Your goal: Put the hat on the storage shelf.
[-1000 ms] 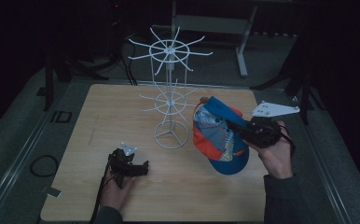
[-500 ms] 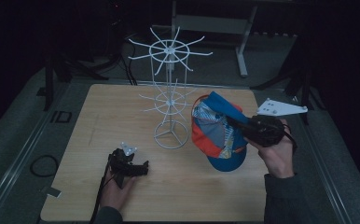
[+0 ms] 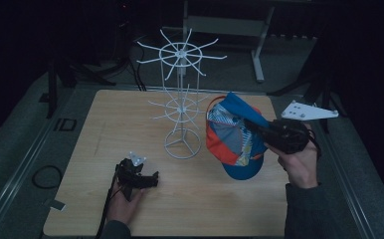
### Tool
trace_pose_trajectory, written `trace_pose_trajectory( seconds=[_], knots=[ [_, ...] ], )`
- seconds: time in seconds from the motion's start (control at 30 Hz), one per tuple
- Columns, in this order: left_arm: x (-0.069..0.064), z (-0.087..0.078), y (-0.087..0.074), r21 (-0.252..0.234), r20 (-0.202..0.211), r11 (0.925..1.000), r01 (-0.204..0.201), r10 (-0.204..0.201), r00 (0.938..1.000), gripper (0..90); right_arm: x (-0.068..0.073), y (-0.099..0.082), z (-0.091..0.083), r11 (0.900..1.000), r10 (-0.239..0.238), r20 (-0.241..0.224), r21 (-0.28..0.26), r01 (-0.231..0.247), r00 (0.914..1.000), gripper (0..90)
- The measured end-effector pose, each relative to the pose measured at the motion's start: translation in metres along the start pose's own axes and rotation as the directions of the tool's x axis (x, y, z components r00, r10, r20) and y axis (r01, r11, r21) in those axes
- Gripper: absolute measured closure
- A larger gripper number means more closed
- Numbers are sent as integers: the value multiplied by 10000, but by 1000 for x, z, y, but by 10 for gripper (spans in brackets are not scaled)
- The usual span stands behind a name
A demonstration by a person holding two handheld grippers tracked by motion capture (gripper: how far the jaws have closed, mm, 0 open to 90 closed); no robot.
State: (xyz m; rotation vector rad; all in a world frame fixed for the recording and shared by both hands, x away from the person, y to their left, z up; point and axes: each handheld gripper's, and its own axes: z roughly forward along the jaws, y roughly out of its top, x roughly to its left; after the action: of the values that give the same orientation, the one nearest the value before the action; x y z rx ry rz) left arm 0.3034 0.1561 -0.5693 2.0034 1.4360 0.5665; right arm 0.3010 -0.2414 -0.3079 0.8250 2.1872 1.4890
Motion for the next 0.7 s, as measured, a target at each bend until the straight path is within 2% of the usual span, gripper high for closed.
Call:
trace_pose_trajectory(
  seconds=[0.4,0.7],
  knots=[
    [0,0,0,5,5,10000,-2,2,10000,14,-2,9,-5,9990,50,-271,-438,-62,9996,873],
    [0,0,0,1,0,10000,-2,2,10000,14,0,13,-8,9986,107,-597,-505,-137,9982,873]
  ],
)
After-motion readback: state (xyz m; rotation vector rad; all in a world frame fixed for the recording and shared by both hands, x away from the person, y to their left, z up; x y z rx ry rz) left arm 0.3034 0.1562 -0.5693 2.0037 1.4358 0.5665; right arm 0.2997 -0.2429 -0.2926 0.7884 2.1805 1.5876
